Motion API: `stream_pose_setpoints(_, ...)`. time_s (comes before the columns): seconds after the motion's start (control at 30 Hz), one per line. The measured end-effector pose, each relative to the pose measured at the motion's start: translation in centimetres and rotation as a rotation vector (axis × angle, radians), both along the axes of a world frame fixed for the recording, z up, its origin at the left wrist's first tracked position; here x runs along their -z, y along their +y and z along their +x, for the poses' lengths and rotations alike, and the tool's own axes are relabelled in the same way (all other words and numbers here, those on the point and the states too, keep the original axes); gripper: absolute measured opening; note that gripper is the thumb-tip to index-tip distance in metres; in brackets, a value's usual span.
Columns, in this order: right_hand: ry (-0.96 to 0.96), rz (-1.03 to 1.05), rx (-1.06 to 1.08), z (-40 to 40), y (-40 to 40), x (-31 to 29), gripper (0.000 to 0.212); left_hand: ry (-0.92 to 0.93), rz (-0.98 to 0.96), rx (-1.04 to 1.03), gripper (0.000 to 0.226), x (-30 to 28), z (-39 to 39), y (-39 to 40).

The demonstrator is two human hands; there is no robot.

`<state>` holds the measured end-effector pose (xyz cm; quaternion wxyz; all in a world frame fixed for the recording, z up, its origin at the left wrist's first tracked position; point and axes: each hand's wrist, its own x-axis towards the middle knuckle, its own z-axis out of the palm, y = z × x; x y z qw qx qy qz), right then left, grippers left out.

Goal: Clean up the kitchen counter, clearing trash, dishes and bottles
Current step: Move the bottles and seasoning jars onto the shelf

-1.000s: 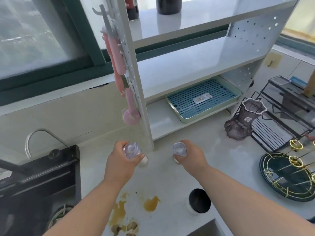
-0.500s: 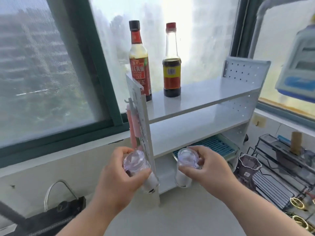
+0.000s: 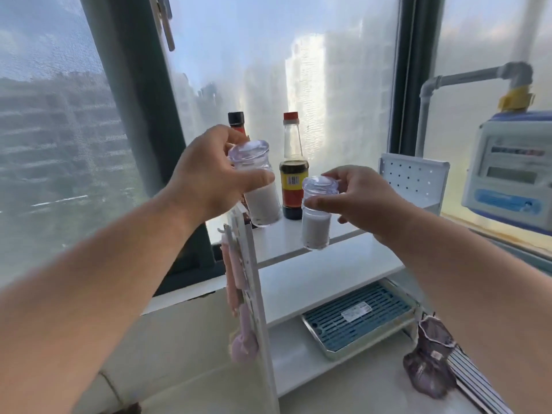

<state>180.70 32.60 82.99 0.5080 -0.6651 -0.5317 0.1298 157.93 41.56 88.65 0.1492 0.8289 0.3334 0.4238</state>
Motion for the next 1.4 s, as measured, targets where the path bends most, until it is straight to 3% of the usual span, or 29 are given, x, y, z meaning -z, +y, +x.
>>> stream_pose_setpoints(0.2,-0.036,-0.104,0.021,1.2,5.5,0.1,0.048,0.274,-0.108,-0.081,0.070,0.5,2.5,4.5)
stream_pose_setpoints(0.53,-0.075,-0.091,0.036,0.7,8.6,0.7,0.053,0.383,-0.093,-0.239,0.067,3.1,3.7,5.9)
stream_pose_setpoints(0.7,-0.057,-0.047,0.034,0.7,8.4,1.6,0.079,0.403,-0.155,-0.184,0.074,2.8,3.1,6.3)
stream_pose_setpoints(0.83,-0.039,-0.027,0.026,0.8,7.2,2.9,0.085,0.218,-0.215,-0.104,0.079,3.1,2.3,5.4)
stream_pose_setpoints(1.0,-0.143,0.087,0.091,-0.3,3.7,5.0,0.075,-0.148,-0.081,-0.068,0.053,4.9,0.5,1.6)
stream_pose_setpoints(1.1,-0.130,0.192,0.109,-1.1,1.3,8.1,0.069,-0.266,-0.091,0.031,0.048,7.5,-1.0,-1.8)
stream_pose_setpoints(1.27,0.134,0.164,0.094,-2.6,-2.9,15.2,0.051,-0.432,-0.392,0.268,0.047,15.2,-2.6,-6.0)
stream_pose_setpoints(1.4,0.219,0.030,0.128,-3.4,-6.8,23.6,0.033,-0.615,-0.686,0.266,0.042,22.8,-3.2,-6.9)
